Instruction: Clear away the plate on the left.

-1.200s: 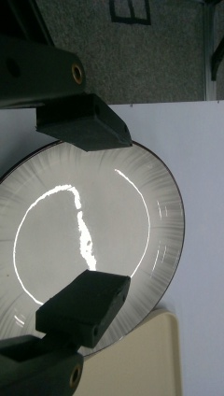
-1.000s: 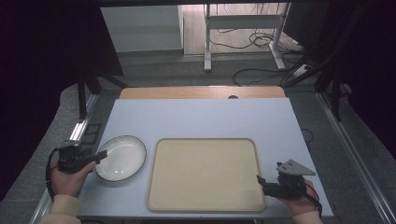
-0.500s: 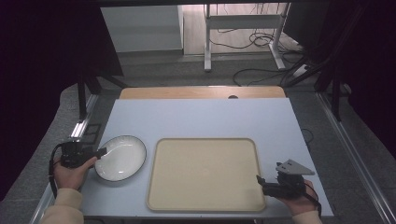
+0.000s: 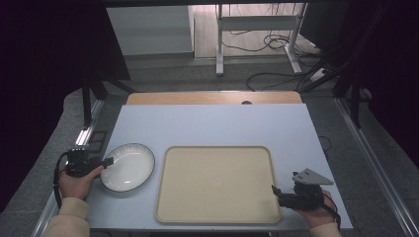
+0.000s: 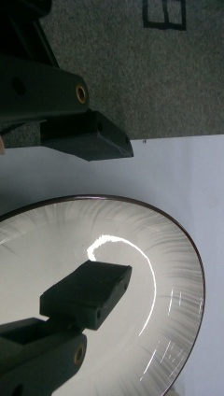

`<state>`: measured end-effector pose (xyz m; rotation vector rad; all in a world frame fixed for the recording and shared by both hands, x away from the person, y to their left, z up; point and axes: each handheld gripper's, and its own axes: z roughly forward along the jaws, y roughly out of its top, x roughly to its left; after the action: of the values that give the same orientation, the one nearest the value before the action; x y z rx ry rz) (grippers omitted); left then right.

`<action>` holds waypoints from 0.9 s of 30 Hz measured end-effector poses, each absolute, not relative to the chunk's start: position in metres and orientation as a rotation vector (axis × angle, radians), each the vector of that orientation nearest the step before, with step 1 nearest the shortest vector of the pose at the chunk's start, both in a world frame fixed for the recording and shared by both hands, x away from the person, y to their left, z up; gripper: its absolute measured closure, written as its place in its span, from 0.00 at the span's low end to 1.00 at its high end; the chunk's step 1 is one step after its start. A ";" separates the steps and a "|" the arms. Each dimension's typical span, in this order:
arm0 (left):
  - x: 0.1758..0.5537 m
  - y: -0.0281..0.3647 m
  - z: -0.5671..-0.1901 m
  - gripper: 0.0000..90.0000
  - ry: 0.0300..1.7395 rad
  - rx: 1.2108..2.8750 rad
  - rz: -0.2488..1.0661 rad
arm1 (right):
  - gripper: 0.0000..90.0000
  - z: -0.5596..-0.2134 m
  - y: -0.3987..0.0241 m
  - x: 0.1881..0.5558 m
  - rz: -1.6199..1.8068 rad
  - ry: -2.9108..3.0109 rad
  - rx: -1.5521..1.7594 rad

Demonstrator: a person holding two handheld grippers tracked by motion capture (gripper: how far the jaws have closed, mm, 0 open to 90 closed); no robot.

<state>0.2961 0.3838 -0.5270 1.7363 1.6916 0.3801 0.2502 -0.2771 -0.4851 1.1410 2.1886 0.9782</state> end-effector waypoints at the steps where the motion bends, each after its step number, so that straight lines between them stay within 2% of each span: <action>1: 0.296 0.384 -0.528 0.42 1.694 1.738 0.376 | 0.15 -0.485 -0.277 0.250 0.978 2.189 1.140; 27: 0.303 0.383 -0.540 0.52 1.709 1.748 0.253 | 0.15 -0.487 -0.277 0.251 0.969 2.206 1.133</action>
<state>0.3034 0.3834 -0.5402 1.7477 1.7093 0.2525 0.2506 -0.2771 -0.4866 1.1334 2.2058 0.9692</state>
